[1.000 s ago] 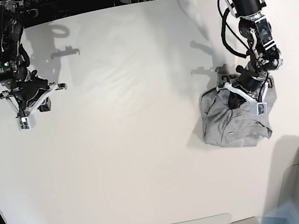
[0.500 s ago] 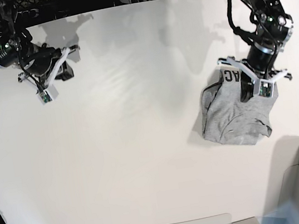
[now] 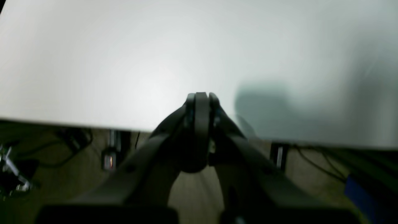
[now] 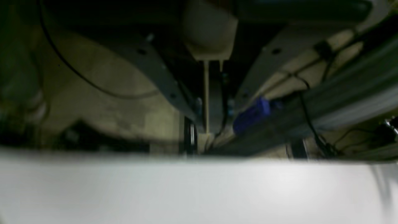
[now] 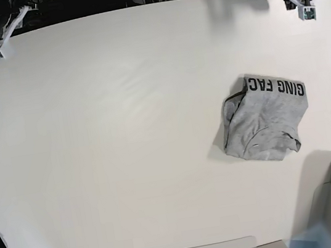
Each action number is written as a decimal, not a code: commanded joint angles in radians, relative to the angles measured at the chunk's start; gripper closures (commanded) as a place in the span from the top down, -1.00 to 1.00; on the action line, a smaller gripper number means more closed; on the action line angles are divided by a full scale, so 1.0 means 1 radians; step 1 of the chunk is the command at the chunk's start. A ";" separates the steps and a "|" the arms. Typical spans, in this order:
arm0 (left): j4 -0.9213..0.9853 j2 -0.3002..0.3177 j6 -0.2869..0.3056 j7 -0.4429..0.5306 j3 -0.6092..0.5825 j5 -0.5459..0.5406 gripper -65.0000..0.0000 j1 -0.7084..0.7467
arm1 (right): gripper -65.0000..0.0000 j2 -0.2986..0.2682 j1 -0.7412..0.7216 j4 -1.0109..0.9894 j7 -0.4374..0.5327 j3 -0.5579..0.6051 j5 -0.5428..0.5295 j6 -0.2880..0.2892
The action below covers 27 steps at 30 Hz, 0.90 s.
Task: Fold the T-shirt properly
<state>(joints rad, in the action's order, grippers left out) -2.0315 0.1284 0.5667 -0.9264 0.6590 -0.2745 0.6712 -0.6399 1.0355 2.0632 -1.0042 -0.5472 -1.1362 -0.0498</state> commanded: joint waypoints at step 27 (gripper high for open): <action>0.809 0.124 -0.014 0.211 -0.370 0.010 -1.00 0.034 | -0.93 0.082 -0.208 -0.517 0.160 0.778 0.664 -0.009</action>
<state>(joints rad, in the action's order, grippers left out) -1.2129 0.2420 0.5526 -0.7181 0.2882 -0.2607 0.6968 -0.5438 0.8188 1.5330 -0.8425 0.2359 -0.4732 -0.0620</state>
